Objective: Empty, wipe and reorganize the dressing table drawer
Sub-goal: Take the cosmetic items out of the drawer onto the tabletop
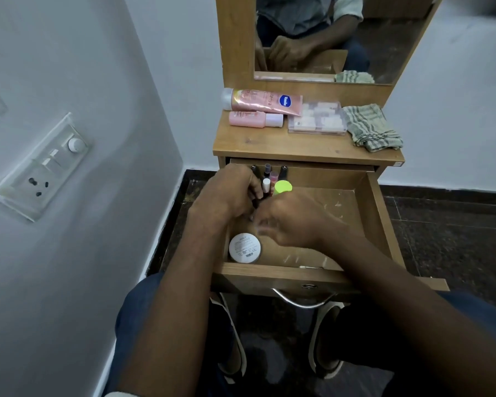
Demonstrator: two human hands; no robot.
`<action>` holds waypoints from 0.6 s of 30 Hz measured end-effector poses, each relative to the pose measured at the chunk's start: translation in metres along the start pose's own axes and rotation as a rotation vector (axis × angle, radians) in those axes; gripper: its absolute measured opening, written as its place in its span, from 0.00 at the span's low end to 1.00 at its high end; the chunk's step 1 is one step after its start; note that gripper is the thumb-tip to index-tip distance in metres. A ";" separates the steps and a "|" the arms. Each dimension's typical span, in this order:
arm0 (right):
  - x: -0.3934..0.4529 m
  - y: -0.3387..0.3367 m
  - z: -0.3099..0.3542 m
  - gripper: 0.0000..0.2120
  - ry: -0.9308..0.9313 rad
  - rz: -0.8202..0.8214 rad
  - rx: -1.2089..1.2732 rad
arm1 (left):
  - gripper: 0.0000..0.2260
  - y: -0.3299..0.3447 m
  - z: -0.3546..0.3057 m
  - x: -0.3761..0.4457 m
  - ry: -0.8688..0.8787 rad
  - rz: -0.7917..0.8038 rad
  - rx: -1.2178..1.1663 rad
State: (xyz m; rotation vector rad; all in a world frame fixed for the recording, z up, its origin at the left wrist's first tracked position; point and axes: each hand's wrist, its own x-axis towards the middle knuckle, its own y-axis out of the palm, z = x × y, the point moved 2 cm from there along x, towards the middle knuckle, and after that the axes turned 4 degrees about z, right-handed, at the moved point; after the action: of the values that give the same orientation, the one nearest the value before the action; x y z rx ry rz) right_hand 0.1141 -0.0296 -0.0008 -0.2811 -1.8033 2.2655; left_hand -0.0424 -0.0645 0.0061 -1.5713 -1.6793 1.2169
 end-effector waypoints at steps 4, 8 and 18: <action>0.006 0.012 0.014 0.15 -0.032 0.180 0.036 | 0.17 -0.008 0.004 -0.003 0.006 -0.013 -0.064; 0.008 0.022 0.026 0.17 -0.095 0.249 0.063 | 0.13 -0.014 0.002 -0.006 0.080 -0.060 -0.177; -0.008 0.026 -0.009 0.21 0.169 0.348 0.060 | 0.09 0.003 -0.012 0.009 0.150 -0.208 -0.208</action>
State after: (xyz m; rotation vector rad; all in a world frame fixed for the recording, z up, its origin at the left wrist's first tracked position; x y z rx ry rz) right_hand 0.1223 -0.0295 -0.0284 -0.8058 -1.7044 2.4256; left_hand -0.0325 -0.0534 0.0070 -1.5187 -1.8634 0.8226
